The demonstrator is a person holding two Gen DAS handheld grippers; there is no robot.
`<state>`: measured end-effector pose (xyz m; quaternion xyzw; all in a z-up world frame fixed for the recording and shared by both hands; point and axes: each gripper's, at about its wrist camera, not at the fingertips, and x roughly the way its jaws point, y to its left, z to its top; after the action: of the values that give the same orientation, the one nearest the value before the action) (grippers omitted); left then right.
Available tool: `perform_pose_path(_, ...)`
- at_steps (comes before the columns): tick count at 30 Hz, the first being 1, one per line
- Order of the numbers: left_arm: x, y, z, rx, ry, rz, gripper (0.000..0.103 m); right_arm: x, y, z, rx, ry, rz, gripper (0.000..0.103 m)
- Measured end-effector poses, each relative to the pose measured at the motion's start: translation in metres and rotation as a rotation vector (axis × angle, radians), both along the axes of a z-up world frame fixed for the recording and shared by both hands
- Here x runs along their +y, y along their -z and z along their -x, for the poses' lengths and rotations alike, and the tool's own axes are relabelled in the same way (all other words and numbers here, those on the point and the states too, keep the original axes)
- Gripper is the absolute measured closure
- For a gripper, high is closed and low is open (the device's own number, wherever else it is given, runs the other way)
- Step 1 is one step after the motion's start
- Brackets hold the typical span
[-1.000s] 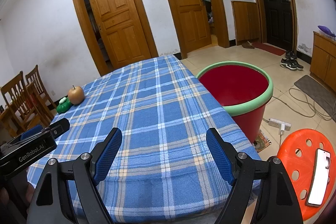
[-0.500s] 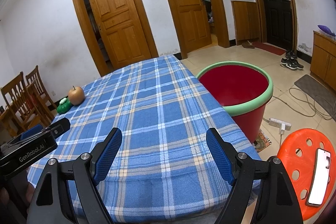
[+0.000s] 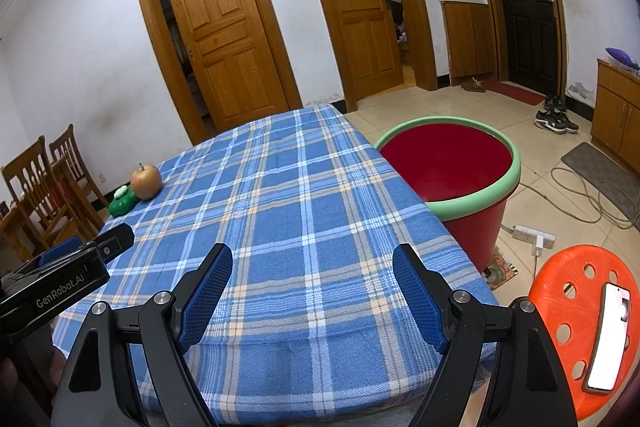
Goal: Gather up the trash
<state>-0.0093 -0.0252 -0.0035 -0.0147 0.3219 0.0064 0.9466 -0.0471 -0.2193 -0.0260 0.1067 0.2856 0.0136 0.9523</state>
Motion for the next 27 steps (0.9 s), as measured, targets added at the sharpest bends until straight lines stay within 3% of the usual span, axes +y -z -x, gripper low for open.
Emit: perform_pose_path(27, 0.0005, -0.0007, -0.0007, 0.001, 0.000, 0.000, 0.016, 0.0002, 0.0000, -0.0004, 0.000, 0.000, 0.000, 0.020)
